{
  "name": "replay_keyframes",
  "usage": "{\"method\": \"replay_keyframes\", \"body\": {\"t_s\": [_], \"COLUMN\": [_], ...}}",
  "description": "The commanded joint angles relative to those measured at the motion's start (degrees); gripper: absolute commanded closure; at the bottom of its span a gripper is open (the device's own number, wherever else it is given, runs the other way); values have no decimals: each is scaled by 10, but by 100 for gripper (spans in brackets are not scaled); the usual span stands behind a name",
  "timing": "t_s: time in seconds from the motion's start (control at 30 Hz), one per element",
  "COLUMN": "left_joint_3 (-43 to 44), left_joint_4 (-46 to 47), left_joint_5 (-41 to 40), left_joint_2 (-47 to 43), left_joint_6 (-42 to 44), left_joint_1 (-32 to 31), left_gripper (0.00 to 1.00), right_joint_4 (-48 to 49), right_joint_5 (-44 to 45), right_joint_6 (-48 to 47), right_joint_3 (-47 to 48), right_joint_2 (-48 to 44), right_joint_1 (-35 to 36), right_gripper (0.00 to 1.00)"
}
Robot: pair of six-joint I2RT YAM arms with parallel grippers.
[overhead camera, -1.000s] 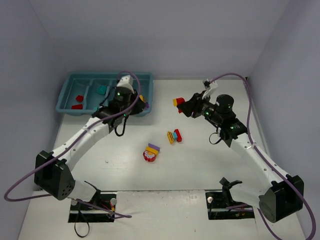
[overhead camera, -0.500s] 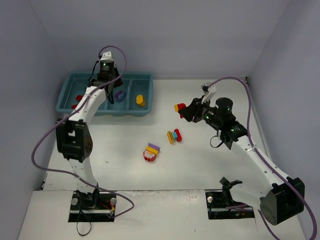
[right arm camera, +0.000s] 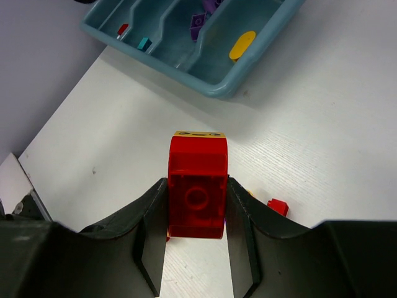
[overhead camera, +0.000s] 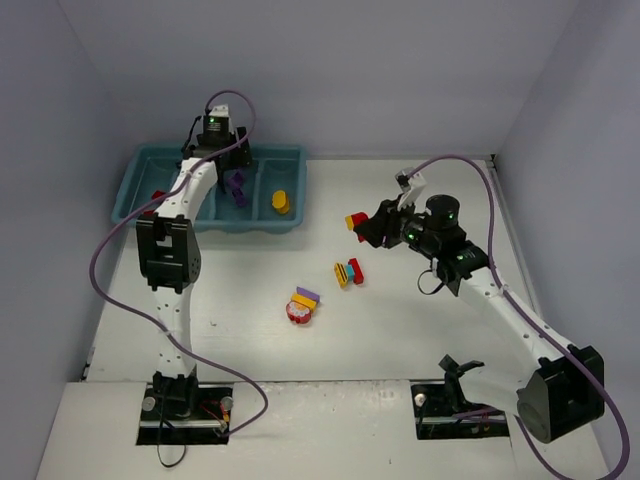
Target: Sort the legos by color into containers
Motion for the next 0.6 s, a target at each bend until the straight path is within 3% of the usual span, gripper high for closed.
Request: {"method": "replay_keyframes", "body": {"t_s": [0.0, 0.2, 0.33, 0.43, 0.57], "left_joint_3": [17, -143, -233, -283, -332], "left_joint_4": [-3, 39, 54, 56, 53], "left_joint_5": [45, 222, 412, 499, 544], "left_joint_2": [-73, -229, -315, -369, -424], "left_joint_6": [17, 23, 29, 38, 64], "left_joint_1": [6, 2, -13, -44, -101], "left_gripper": [28, 26, 26, 23, 23], "right_joint_4": [29, 28, 25, 17, 16], "right_joint_5": [-35, -146, -218, -280, -344], "right_joint_6": [-25, -82, -107, -122, -127], "right_joint_3": [25, 59, 86, 108, 124], "right_joint_2": [13, 39, 62, 80, 94], "right_joint_1": [5, 4, 4, 3, 5], "right_gripper": [100, 100, 100, 100, 100]}}
